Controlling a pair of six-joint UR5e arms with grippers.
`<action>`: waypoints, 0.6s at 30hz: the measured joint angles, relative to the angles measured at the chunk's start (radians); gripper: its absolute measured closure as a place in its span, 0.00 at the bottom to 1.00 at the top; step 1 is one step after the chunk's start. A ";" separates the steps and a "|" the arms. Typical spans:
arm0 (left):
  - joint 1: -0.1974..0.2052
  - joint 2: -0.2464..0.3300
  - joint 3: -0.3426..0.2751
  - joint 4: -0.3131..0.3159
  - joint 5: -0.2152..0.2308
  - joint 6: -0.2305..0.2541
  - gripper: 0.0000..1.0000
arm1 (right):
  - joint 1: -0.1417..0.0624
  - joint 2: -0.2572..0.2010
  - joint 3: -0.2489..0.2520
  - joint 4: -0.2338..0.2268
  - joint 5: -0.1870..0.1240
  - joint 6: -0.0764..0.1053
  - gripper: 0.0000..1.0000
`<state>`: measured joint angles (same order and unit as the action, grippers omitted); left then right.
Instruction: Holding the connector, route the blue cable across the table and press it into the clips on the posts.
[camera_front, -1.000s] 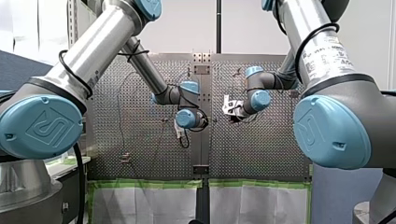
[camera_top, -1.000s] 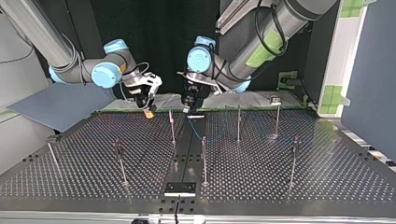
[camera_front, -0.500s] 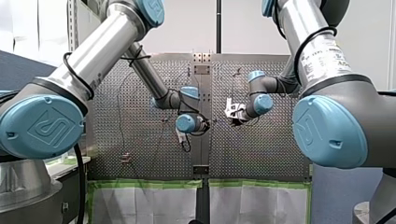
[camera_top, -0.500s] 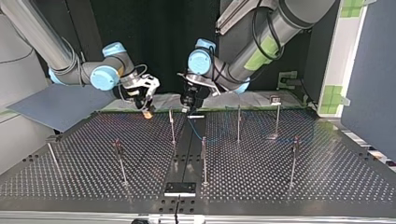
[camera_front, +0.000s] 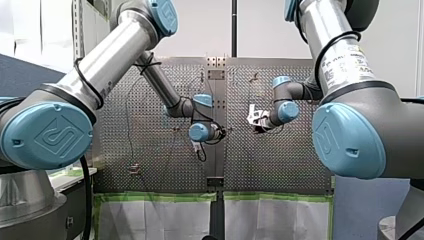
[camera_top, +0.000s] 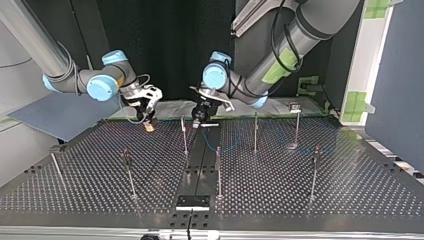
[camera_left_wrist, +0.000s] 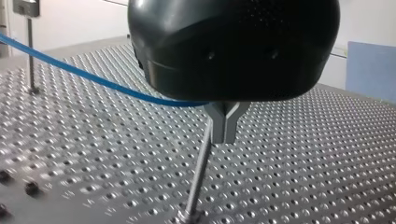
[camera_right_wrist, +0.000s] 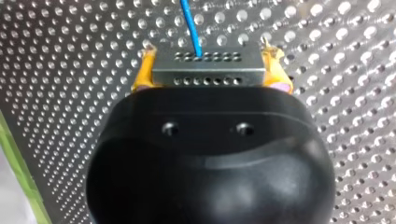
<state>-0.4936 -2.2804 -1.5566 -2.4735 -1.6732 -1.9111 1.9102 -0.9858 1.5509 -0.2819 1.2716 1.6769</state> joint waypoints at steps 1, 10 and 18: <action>0.002 -0.009 0.009 0.001 0.005 -0.004 1.00 | -0.004 0.001 0.000 -0.002 -0.001 0.000 1.00; 0.032 -0.046 0.091 -0.043 0.038 -0.021 1.00 | -0.035 0.006 -0.013 -0.018 -0.004 0.000 1.00; 0.063 -0.046 0.151 -0.086 0.041 0.001 0.89 | -0.049 0.016 -0.021 -0.037 -0.011 -0.002 1.00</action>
<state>-0.4308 -2.3266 -1.4055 -2.5593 -1.6318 -1.9099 1.8614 -0.9696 1.5297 -0.3190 1.2607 1.6751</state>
